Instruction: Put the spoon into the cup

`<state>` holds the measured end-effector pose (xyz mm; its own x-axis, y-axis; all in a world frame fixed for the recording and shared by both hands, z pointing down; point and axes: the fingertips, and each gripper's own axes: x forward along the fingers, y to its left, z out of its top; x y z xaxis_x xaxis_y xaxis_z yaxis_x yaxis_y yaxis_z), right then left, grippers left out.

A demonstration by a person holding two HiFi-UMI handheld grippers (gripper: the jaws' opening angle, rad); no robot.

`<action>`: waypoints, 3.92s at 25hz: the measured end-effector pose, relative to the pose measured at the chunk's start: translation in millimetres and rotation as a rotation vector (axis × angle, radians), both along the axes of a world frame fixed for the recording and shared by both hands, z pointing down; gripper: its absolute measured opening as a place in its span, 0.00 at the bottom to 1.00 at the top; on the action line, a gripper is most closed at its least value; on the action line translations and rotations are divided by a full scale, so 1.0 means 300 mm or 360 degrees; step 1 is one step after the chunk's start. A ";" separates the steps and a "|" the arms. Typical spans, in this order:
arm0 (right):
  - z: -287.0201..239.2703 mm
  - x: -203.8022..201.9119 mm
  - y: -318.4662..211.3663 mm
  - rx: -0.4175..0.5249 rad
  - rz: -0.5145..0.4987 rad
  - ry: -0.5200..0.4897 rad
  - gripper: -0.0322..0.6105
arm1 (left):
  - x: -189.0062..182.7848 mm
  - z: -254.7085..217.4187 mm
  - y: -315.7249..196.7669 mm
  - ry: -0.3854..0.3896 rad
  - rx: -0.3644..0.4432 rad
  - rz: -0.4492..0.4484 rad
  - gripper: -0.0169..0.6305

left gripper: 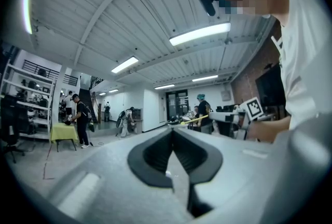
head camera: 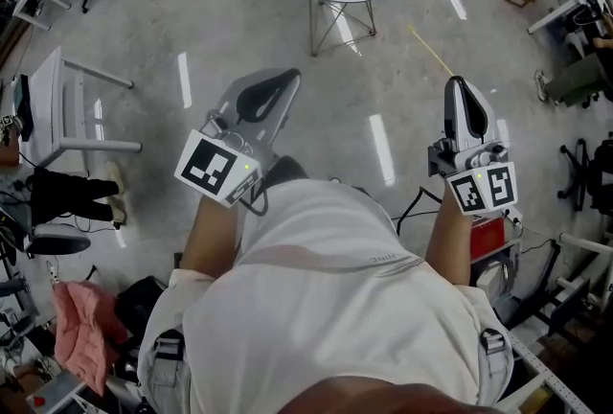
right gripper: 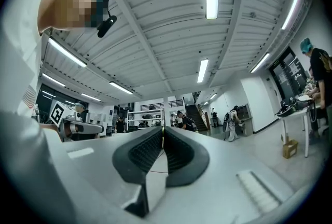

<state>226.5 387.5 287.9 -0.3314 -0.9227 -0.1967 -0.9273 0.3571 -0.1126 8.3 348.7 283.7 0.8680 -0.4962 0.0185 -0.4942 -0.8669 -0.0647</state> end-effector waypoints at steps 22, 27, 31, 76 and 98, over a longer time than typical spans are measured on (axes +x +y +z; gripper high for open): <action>-0.021 -0.111 -0.888 -0.0102 0.0054 0.0134 0.07 | -0.092 0.043 -0.920 0.0094 -0.0117 0.0040 0.03; -0.035 -0.238 -1.123 -0.0134 0.0067 0.0192 0.07 | -0.229 0.054 -1.166 0.0138 -0.0157 0.0025 0.03; -0.046 -0.301 -1.252 -0.0130 0.0114 0.0265 0.07 | -0.296 0.056 -1.305 0.0169 -0.0151 0.0048 0.03; 0.423 0.282 -2.892 -0.0689 -0.0339 0.0191 0.07 | 0.253 0.214 -2.688 -0.0018 -0.0281 -0.0392 0.03; 1.148 -0.022 -3.075 -0.1381 -0.0403 0.0885 0.07 | -0.053 0.405 -2.771 -0.0068 -0.0519 -0.0498 0.03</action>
